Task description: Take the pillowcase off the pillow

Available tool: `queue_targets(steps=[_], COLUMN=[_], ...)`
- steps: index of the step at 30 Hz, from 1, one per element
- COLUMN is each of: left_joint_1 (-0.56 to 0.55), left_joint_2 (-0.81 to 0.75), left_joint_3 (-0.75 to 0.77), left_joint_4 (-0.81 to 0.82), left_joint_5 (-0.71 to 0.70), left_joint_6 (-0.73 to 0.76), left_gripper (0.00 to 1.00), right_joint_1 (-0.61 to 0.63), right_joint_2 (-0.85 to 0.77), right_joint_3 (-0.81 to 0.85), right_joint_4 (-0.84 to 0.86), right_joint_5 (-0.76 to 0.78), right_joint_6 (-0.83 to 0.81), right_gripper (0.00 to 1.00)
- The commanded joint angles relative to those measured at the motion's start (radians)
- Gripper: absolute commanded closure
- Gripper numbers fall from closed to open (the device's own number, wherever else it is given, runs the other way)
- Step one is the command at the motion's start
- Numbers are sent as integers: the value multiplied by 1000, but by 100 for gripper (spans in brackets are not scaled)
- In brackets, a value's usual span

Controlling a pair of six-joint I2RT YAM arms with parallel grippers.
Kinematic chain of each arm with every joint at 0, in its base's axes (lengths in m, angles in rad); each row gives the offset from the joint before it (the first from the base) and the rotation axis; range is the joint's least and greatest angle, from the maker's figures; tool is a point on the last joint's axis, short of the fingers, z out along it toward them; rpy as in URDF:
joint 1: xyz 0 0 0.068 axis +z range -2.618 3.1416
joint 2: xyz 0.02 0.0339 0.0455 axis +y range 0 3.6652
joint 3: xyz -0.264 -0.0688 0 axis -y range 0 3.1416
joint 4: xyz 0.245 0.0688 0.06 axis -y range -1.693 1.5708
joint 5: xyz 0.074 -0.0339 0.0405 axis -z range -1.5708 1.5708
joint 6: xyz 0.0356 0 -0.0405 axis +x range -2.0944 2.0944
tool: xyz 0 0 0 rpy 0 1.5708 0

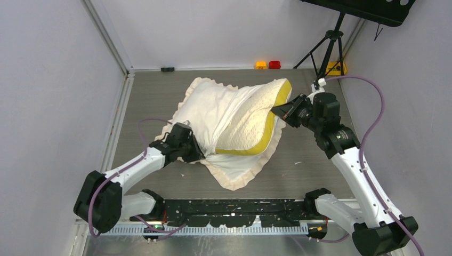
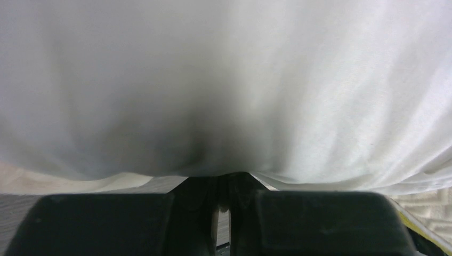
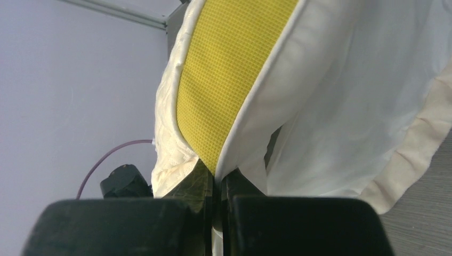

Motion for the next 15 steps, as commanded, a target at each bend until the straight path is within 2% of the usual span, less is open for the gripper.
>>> queue_targets(steps=[1,3,8,13,15], left_joint_1=[36,31,-26,-145,-187], left_joint_2=[-24,-82,-230,-232,-203], left_joint_3=[26,57,202,397,463], left_joint_4=[-62,-78,-211,-316,-332], left_joint_5=[-28,0,-37,-85,-85], left_joint_6=[80,118,205,300,322], left_gripper=[80,66,40,25,16], right_joint_1=[-32,-32,-32,-15,10], right_joint_2=[-20,12,95,139,146], right_joint_3=[102,84,34,1,-5], right_joint_4=[120,139,190,222,222], right_joint_5=[-51,-134,-245,-291,-281], right_joint_6=[12,9,15,9,-2], right_gripper=[100,100,100,100,100])
